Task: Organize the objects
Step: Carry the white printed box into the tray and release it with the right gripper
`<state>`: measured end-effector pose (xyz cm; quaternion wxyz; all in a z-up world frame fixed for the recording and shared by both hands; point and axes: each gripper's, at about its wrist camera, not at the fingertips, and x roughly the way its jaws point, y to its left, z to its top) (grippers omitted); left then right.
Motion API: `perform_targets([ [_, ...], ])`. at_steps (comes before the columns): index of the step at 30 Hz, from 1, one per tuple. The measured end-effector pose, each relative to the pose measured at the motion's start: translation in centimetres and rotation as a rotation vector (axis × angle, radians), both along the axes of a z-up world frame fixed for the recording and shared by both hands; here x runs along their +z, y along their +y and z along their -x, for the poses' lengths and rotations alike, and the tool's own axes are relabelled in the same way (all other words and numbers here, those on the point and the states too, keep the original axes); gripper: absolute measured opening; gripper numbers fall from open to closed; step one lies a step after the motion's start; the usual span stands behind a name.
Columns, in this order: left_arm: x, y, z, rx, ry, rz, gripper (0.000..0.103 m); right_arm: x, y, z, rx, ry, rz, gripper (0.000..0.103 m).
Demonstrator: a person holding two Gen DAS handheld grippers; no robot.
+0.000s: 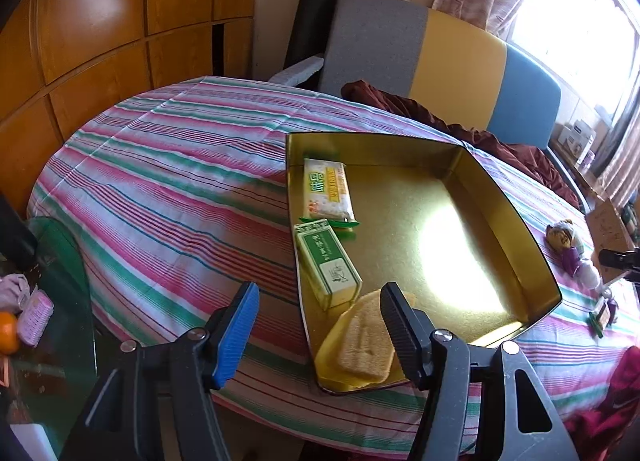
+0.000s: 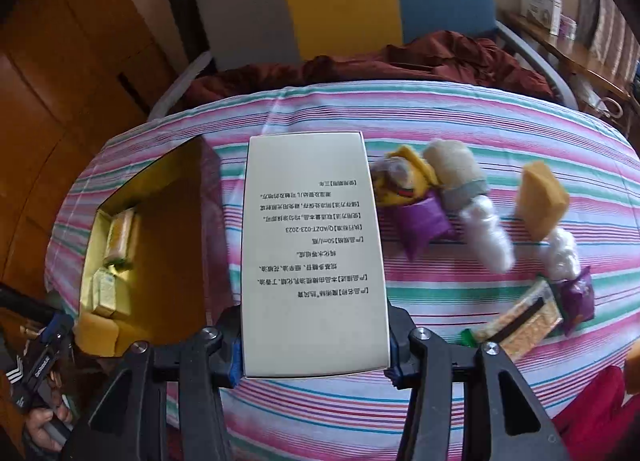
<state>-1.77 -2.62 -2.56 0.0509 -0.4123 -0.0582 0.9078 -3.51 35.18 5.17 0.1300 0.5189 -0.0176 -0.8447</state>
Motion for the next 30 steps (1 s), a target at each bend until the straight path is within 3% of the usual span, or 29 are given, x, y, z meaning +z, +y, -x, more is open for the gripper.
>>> perform_targets([
  [9,0.0,-1.5,0.0,0.028,-0.003,-0.024,0.067,-2.7,-14.2,0.7,0.28,-0.097,0.069,0.051],
  [15,-0.3,-2.3,0.0,0.037,-0.009,-0.046,0.069,-6.6,-22.2,1.0,0.391,-0.194,0.026,0.051],
  [20,-0.8,-2.7,0.1,0.042,-0.02,-0.059,0.069,-8.6,-26.2,0.8,0.423,-0.232,-0.018,0.051],
  [23,-0.9,-2.9,0.1,0.045,-0.023,-0.064,0.071,-9.3,-27.5,0.9,0.439,-0.266,0.046,0.052],
  [30,-0.7,-3.0,0.0,0.053,-0.014,-0.062,0.074,-9.2,-26.9,0.1,0.445,-0.256,0.082,0.054],
])
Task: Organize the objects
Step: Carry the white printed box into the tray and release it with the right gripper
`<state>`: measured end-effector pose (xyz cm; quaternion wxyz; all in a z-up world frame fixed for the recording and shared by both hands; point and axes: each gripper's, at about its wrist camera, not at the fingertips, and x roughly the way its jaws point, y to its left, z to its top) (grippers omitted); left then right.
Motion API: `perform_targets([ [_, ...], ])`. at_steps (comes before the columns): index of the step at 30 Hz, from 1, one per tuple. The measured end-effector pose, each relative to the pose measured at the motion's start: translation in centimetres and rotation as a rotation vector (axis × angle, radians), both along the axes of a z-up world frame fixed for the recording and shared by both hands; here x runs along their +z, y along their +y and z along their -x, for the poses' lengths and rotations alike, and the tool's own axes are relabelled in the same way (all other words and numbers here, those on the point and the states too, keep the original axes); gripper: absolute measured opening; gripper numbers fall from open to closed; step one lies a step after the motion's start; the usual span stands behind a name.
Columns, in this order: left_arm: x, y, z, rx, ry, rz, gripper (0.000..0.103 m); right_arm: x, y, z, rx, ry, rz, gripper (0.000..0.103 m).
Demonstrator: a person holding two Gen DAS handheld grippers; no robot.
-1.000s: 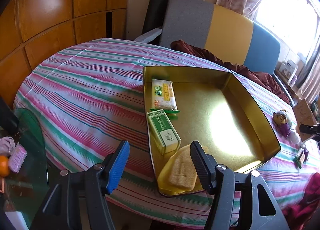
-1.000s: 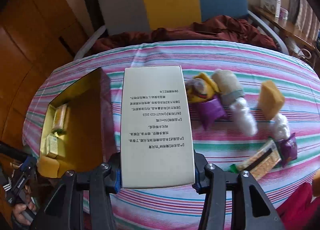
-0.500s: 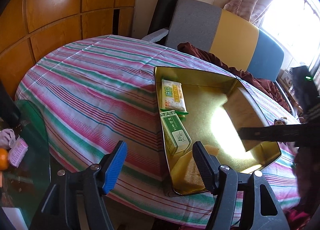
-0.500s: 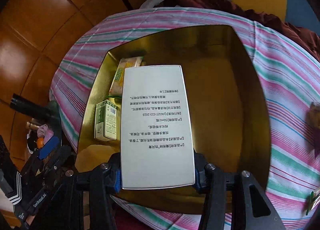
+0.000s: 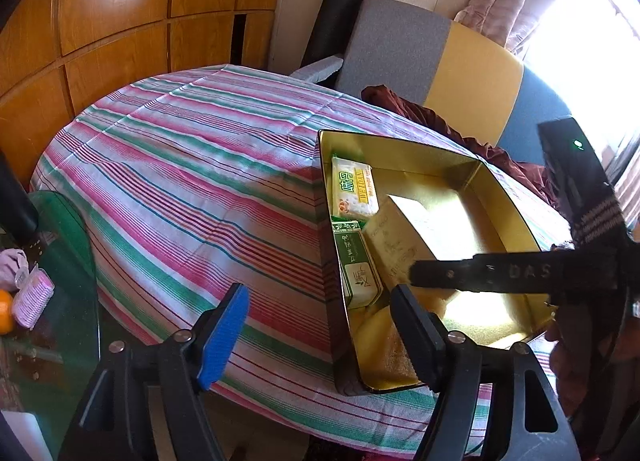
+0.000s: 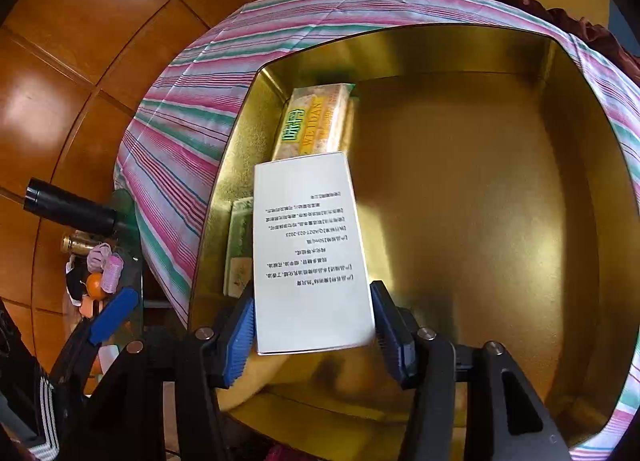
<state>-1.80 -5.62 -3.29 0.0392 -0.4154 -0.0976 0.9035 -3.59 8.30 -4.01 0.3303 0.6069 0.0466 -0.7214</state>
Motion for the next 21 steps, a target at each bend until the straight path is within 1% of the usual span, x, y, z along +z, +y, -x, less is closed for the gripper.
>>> perform_targets([
  [3,0.2,0.3,-0.1,-0.004,0.007,0.006,0.074,0.9,1.6,-0.4,-0.029,0.028,0.023,0.054],
  [5,0.5,0.6,-0.3,-0.011,0.014,0.012,0.074,1.7,2.7,-0.6,-0.043,0.049,0.049,0.056],
  [6,0.6,0.7,-0.3,-0.013,0.016,0.014,0.075,2.0,3.0,-0.7,-0.049,0.052,0.066,0.06],
  [7,0.7,0.9,-0.4,-0.016,0.018,0.017,0.076,2.4,3.4,-0.9,-0.049,0.051,0.086,0.066],
  [9,0.9,1.2,-0.5,-0.02,0.021,0.022,0.076,2.6,3.7,-1.0,-0.042,0.034,0.128,0.072],
  [12,1.3,1.5,-0.8,-0.026,0.033,0.029,0.078,1.6,3.1,-0.9,-0.047,-0.015,0.13,0.072],
  [14,1.5,1.5,-1.0,-0.026,0.034,0.039,0.078,0.4,2.7,-0.3,-0.08,-0.054,0.114,0.072],
  [16,1.7,1.5,-1.2,-0.024,0.037,0.046,0.078,-0.4,1.9,0.0,-0.069,-0.105,0.168,0.072],
  [18,1.7,1.3,-1.3,-0.02,0.038,0.055,0.078,-0.3,1.2,-0.4,-0.022,-0.155,0.248,0.072],
  [19,1.8,1.3,-1.3,-0.016,0.037,0.058,0.078,0.0,1.0,-0.6,-0.003,-0.143,0.259,0.072],
  [21,1.8,1.3,-1.3,-0.014,0.037,0.059,0.078,0.6,1.2,-1.0,0.002,-0.081,0.231,0.072],
])
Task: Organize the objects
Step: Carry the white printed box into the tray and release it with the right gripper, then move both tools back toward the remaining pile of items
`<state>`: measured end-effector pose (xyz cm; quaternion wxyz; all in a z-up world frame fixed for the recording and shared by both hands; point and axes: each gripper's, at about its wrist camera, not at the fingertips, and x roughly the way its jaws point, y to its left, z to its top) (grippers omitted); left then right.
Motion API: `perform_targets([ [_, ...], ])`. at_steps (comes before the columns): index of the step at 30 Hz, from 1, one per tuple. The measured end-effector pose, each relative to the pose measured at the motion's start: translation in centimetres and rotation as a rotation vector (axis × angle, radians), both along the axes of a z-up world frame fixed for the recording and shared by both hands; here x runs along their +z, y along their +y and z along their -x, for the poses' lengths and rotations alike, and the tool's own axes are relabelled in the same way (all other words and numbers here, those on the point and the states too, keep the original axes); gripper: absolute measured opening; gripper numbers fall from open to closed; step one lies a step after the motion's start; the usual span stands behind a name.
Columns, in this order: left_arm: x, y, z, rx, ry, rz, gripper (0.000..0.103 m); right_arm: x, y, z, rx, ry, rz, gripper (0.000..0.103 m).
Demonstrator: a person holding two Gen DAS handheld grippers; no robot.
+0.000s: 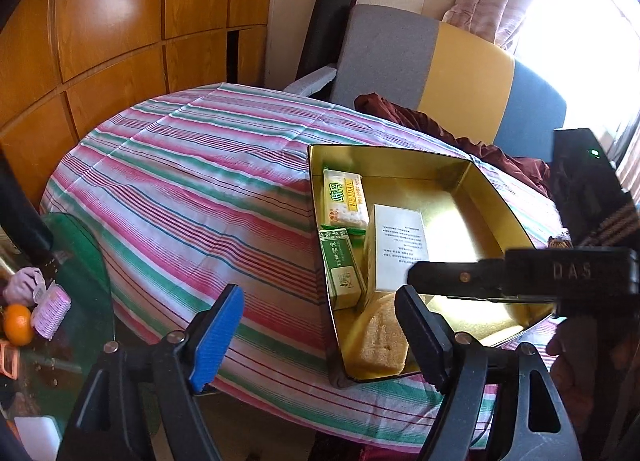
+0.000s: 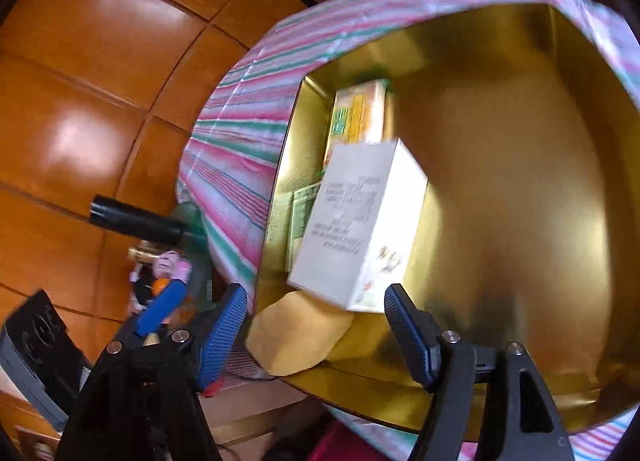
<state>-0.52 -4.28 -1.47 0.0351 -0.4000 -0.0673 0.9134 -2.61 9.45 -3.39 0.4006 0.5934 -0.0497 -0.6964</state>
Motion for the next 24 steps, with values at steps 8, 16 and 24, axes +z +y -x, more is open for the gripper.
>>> perform_targets([
  [8,0.6,1.8,-0.3,-0.049,0.021,0.017,0.079,1.4,4.9,-0.8,-0.103,0.115,-0.053,0.072],
  [16,1.2,4.4,-0.7,-0.118,0.044,0.048,0.079,2.7,9.9,-0.7,-0.2,0.202,-0.1,0.072],
  [24,1.7,7.5,-0.8,-0.2,0.049,0.067,0.079,4.0,17.1,0.1,-0.347,0.239,-0.129,0.072],
])
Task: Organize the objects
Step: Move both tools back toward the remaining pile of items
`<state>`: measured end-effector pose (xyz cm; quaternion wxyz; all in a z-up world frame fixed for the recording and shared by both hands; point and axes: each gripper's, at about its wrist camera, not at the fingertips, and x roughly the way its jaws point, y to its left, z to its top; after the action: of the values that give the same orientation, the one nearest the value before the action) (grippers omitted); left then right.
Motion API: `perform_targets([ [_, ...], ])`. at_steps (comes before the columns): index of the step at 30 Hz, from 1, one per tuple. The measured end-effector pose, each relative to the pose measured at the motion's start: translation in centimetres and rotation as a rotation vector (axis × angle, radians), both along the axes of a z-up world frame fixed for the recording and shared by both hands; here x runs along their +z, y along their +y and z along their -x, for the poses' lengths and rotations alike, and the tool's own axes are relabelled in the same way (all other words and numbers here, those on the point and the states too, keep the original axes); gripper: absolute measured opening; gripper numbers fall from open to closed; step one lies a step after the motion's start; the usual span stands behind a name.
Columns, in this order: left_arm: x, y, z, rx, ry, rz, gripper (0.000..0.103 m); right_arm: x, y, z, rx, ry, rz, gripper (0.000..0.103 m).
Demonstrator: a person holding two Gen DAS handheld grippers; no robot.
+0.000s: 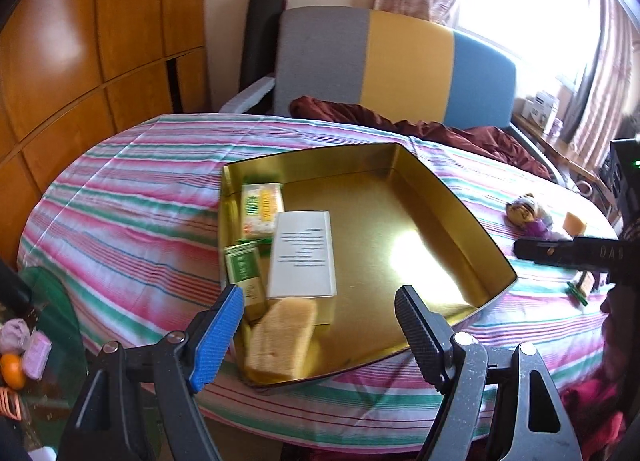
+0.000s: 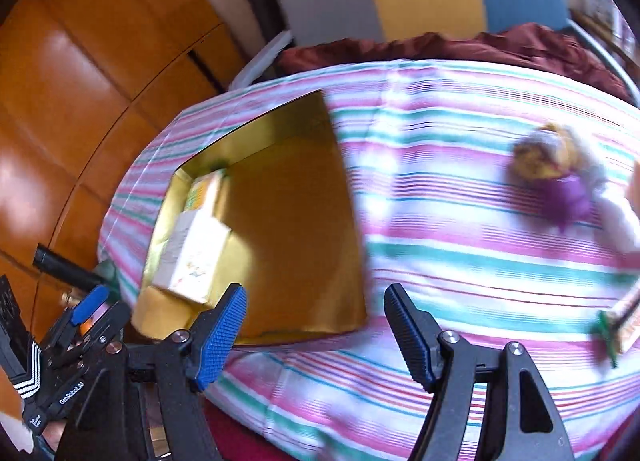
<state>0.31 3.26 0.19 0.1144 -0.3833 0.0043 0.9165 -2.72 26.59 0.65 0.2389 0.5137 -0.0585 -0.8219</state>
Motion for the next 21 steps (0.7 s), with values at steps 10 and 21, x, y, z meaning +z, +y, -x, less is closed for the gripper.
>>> perform_targets([
  [10,0.7,5.3,0.1,-0.146,0.019,0.025,0.079,1.9,13.2,1.8,-0.287,0.048,-0.051,0.072],
  [21,0.7,13.5,0.4,-0.348,-0.032,0.01,0.078,0.6,30.5,1.5,-0.836,0.032,0.116,0.074],
])
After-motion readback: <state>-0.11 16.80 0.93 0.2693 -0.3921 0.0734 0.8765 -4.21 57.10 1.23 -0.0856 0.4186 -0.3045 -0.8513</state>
